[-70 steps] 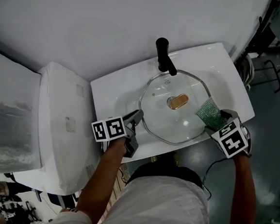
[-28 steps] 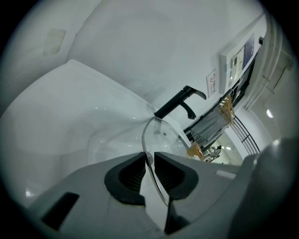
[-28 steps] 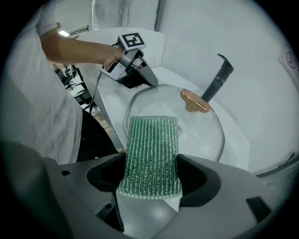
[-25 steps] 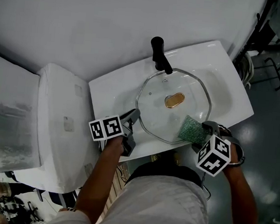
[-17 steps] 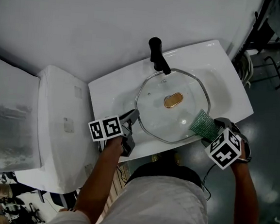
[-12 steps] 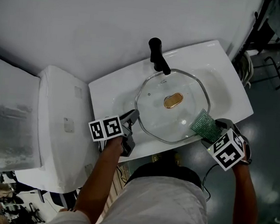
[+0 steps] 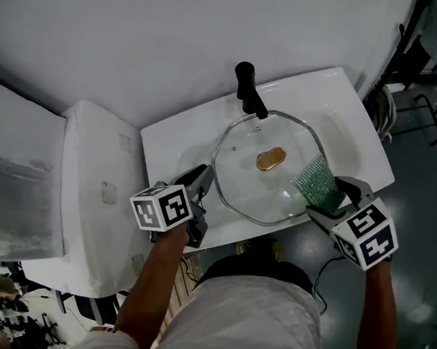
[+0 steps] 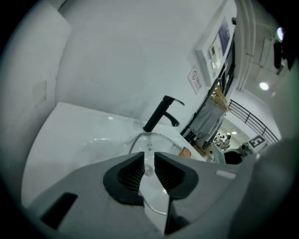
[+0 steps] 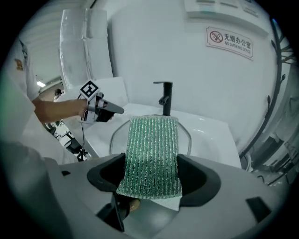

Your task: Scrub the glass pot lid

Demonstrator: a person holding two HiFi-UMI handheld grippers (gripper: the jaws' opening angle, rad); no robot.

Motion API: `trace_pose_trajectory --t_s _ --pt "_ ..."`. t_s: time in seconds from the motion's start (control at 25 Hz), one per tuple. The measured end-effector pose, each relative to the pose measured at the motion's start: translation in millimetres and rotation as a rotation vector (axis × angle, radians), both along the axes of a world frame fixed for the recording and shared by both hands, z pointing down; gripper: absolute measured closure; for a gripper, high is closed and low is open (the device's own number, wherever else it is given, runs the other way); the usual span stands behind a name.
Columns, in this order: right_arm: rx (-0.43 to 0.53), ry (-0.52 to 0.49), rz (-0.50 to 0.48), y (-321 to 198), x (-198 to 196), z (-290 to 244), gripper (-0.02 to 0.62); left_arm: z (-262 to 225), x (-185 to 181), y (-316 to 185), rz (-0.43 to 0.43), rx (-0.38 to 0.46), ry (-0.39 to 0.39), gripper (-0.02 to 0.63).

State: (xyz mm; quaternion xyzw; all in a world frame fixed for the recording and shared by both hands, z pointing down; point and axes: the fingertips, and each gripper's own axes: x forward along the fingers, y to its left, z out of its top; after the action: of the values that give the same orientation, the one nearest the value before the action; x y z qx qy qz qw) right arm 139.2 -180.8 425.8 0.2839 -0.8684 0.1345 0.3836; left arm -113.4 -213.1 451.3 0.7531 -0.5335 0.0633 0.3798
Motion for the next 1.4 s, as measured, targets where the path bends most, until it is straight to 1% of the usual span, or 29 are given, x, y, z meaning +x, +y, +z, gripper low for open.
trace_pose_trajectory --t_s 0.12,0.32,0.44,0.52,0.6,0.84,1.04,1.2,1.4 --pt "0.039 -0.119 0.034 -8.1 -14.0 -22.0 0.256 -36.8 12.0 -3.3 0.029 0.129 -0.026 0.537" --pt "0.083 -0.303 0.075 -16.6 -36.5 -52.3 0.256 -99.1 43.9 -4.0 0.111 0.359 -0.053 0.537" --pt "0.108 -0.399 0.085 -18.5 -47.2 -70.4 0.256 -125.4 62.5 -1.0 0.157 0.464 -0.080 0.538" --pt "0.133 -0.456 0.078 -18.8 -54.2 -84.5 0.256 -137.8 72.8 1.5 0.180 0.520 -0.116 0.541" --pt "0.161 -0.503 0.073 -18.9 -60.1 -98.1 0.256 -148.1 80.9 4.4 0.193 0.562 -0.138 0.546" --pt "0.255 -0.613 0.063 -13.8 -71.0 -131.1 0.256 -176.9 94.5 12.6 0.210 0.662 -0.107 0.558" --pt "0.380 -0.719 0.054 -5.4 -74.8 -162.3 0.256 -197.0 105.3 22.0 0.236 0.749 -0.144 0.570" --pt "0.442 -0.746 0.059 -2.5 -76.3 -174.1 0.257 -209.5 110.4 29.4 0.253 0.803 -0.132 0.581" --pt "0.474 -0.759 0.081 0.1 -75.1 -177.0 0.258 -215.3 109.0 33.5 0.253 0.825 -0.128 0.589"
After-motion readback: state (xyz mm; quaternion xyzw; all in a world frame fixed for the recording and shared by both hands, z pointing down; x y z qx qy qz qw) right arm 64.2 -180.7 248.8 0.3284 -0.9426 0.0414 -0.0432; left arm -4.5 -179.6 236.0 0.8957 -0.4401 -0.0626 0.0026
